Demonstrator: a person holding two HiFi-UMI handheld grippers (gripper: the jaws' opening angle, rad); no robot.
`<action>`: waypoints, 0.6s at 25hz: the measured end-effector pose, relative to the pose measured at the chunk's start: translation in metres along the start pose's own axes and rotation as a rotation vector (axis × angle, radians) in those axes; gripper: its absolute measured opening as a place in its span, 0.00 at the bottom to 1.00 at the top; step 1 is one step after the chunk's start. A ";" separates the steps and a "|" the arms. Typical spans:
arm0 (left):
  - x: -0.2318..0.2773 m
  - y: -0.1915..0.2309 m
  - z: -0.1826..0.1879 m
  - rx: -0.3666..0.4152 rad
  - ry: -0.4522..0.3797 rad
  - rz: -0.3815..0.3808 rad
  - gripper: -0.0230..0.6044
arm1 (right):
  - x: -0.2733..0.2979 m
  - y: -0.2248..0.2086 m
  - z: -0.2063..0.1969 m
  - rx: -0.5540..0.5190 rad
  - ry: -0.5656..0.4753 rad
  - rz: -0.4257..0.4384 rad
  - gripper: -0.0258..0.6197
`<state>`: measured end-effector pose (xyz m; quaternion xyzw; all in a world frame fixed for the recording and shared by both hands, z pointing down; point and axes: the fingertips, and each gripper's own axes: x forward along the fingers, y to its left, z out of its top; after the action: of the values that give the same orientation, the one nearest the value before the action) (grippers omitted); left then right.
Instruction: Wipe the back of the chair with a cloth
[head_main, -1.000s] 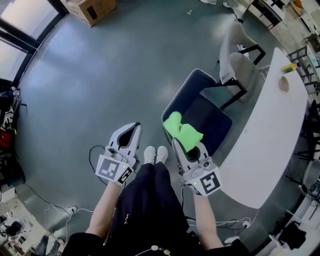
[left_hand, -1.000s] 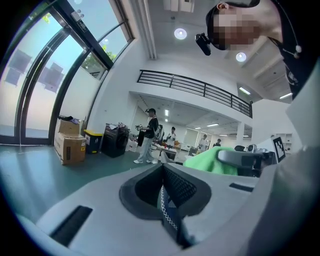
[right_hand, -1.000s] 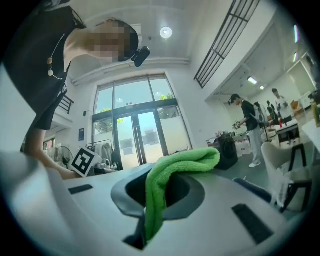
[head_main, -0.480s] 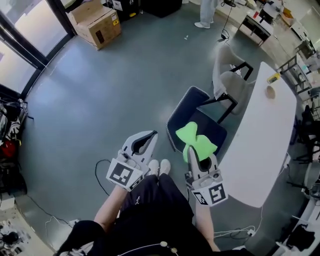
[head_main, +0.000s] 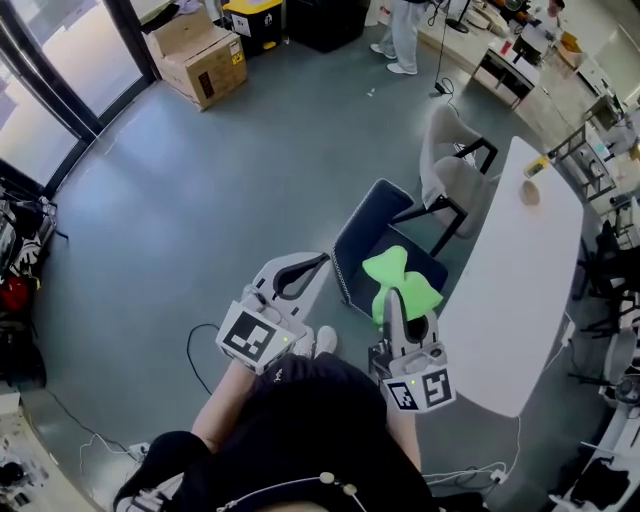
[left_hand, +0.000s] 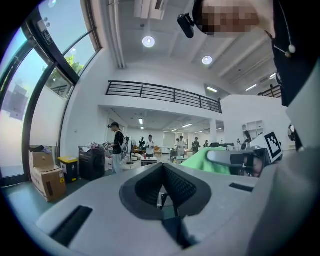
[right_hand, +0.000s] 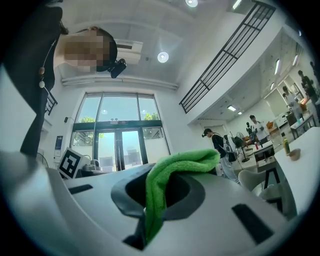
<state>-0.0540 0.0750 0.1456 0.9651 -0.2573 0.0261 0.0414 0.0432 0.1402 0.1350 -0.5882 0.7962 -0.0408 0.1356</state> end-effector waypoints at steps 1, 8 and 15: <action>0.001 0.000 0.000 0.000 0.001 0.002 0.03 | -0.001 -0.001 0.000 -0.004 0.001 0.002 0.07; 0.006 -0.003 -0.001 0.031 0.003 0.017 0.03 | 0.007 -0.012 0.005 -0.052 0.014 0.006 0.07; 0.004 -0.001 0.003 0.035 -0.015 0.040 0.03 | 0.015 -0.012 0.011 -0.028 -0.010 0.015 0.07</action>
<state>-0.0502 0.0739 0.1424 0.9605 -0.2764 0.0241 0.0222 0.0531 0.1234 0.1246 -0.5842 0.8005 -0.0256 0.1317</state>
